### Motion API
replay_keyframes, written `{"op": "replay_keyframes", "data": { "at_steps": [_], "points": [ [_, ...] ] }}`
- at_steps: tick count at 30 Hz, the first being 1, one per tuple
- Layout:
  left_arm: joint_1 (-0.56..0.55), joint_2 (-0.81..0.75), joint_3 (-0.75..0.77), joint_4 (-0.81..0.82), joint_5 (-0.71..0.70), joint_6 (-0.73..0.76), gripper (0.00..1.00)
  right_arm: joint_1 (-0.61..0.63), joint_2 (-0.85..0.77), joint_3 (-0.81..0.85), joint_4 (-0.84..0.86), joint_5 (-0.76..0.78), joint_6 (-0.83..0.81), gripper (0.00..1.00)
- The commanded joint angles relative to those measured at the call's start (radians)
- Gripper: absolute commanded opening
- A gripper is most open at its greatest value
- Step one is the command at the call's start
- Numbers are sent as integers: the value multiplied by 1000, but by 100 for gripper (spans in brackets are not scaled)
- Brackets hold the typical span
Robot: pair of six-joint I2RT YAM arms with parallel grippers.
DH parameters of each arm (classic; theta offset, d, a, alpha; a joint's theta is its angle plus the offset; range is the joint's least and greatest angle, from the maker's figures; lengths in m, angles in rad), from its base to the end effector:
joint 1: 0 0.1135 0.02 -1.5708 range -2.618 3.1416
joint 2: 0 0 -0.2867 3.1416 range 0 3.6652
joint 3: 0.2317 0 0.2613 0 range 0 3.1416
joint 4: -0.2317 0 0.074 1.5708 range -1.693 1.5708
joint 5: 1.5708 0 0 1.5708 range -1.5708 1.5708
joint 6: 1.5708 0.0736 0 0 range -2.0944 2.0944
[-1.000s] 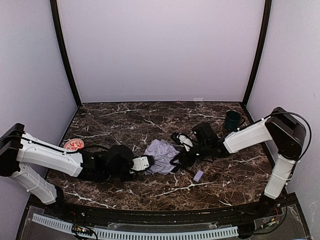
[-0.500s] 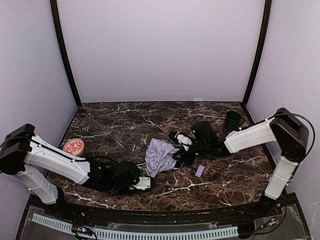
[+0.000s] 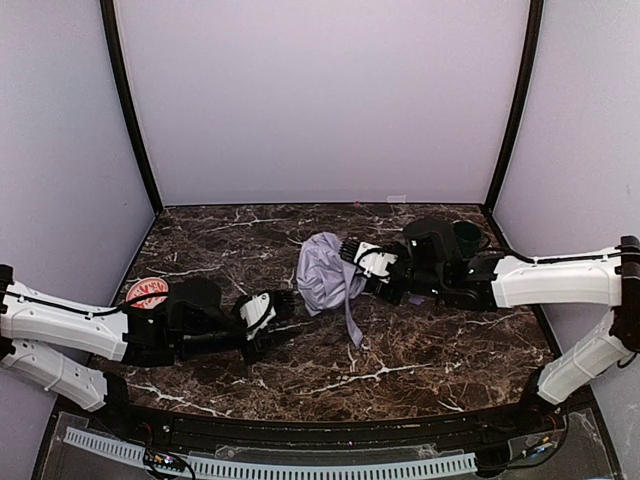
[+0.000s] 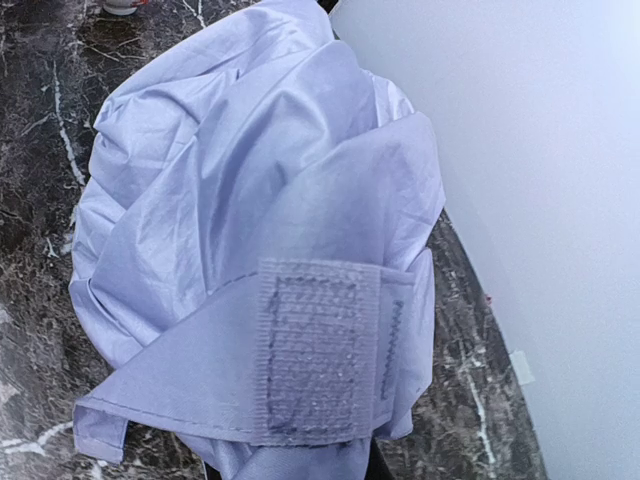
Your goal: Put away the umbrella
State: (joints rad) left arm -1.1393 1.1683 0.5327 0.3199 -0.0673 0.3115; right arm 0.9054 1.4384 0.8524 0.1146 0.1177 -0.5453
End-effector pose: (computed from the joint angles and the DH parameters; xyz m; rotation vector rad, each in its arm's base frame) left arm 0.1250 -0.2596 0.2288 1.2364 1.4649 -0.5000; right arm 0.2280 0.2765 0.2402 -1.2976 1.5745 0.1055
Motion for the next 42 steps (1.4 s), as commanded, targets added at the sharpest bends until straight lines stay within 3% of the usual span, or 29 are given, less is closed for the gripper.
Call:
{"op": "replay_keyframes", "data": {
  "at_steps": [1,6,12,16,20,23,32,35,38,42],
  "points": [
    [6,89,49,264,85,-144,34,6,-70,81,77,23,-110,0],
    [28,116,65,400,110,-109,47,6,-123,187,31,-115,-122,0],
    [102,160,81,528,247,-165,51,9,-165,282,6,-226,-126,0],
    [128,177,134,586,288,-249,49,17,-167,351,-19,-277,-133,0],
    [174,169,118,764,422,-434,46,20,-166,393,-27,-310,-126,0],
    [174,177,84,853,497,-459,44,21,-166,419,-36,-331,-126,0],
    [293,220,88,928,562,-623,33,24,-176,469,-35,-382,-95,0],
    [307,299,176,887,633,-668,47,24,-174,476,-18,-394,-79,0],
    [309,403,256,983,767,-743,59,25,-168,485,-12,-402,-75,0],
    [309,505,319,1125,896,-857,65,27,-161,493,-8,-398,-77,0]
  ]
}}
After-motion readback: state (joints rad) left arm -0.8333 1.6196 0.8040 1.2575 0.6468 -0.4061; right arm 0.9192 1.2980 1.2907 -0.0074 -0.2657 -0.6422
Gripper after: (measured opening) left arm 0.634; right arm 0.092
